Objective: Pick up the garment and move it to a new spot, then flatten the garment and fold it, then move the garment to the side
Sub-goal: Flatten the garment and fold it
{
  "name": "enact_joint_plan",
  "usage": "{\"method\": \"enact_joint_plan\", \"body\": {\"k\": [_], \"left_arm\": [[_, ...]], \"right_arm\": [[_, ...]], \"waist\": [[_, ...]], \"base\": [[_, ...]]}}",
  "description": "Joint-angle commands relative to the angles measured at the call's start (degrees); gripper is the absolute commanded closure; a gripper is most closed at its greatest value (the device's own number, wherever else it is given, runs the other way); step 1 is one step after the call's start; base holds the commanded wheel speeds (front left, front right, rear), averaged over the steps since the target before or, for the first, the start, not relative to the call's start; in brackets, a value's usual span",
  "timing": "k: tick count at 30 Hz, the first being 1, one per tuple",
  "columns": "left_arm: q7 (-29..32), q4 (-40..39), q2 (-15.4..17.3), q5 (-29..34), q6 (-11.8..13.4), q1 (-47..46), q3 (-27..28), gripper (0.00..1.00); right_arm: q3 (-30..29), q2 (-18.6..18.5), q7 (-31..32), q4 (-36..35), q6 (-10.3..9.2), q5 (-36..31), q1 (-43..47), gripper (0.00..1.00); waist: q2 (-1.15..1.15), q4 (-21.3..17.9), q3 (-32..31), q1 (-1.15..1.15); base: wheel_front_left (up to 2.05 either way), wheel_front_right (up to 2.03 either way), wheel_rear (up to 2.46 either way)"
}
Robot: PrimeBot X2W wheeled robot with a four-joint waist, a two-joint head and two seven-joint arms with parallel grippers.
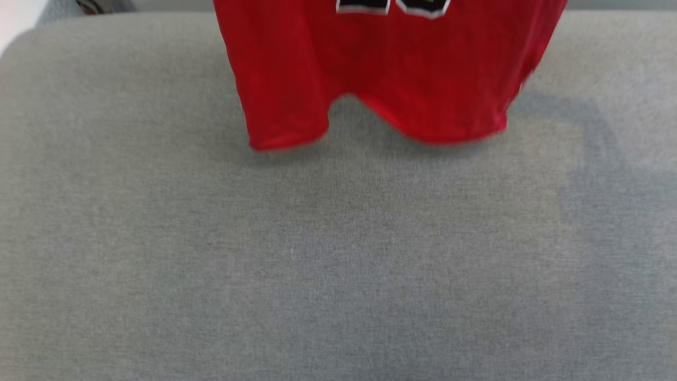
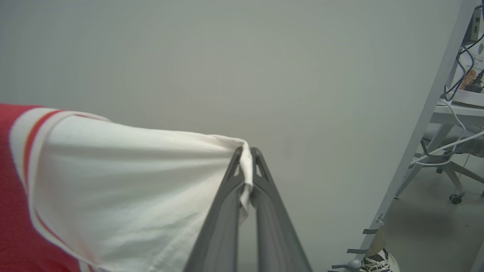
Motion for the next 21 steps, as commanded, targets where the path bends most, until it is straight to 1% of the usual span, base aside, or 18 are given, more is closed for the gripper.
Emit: {"method": "enact_joint_plan", "body": {"k": [1, 6, 11, 16, 21], "left_arm": [[0.5, 2.4, 0.5, 0.8, -0.4, -3.3, 0.2, 1.0], [0.3, 8.6, -0.3, 3.2, -2.5, -14.3, -0.7, 1.0], [-3.1, 16.5, -3.1, 6.0, -4.0, -25.0, -1.7, 1.0], [-6.9, 24.3, -5.8, 7.6, -5.5, -32.3, -2.4, 1.0], [-10.3, 30.4, -8.0, 8.2, -7.1, -35.1, -3.4, 1.0]], "right_arm": [[-0.4, -0.1, -0.9, 2.4, -0.14, -1.1, -3.6, 1.0], [-0.7, 2.0, -4.3, 9.7, -0.14, -3.3, -16.0, 1.0], [-1.1, 4.4, -10.4, 17.9, -0.14, -6.7, -26.6, 1.0], [-1.6, 6.0, -16.0, 25.2, -0.14, -9.8, -33.4, 1.0], [-1.9, 7.6, -20.9, 30.4, -0.14, -11.6, -35.5, 1.0]], "waist": [[0.0, -1.0, 10.5, 0.0], [0.0, -1.7, 16.7, 0.0], [0.0, -2.3, 21.1, 0.0], [0.0, -2.4, 23.6, 0.0], [0.0, -2.2, 24.8, 0.0]], "base": [[0.0, 0.0, 0.0], [0.0, 0.0, 0.0], [0.0, 0.0, 0.0], [0.0, 0.0, 0.0], [0.0, 0.0, 0.0]]}}
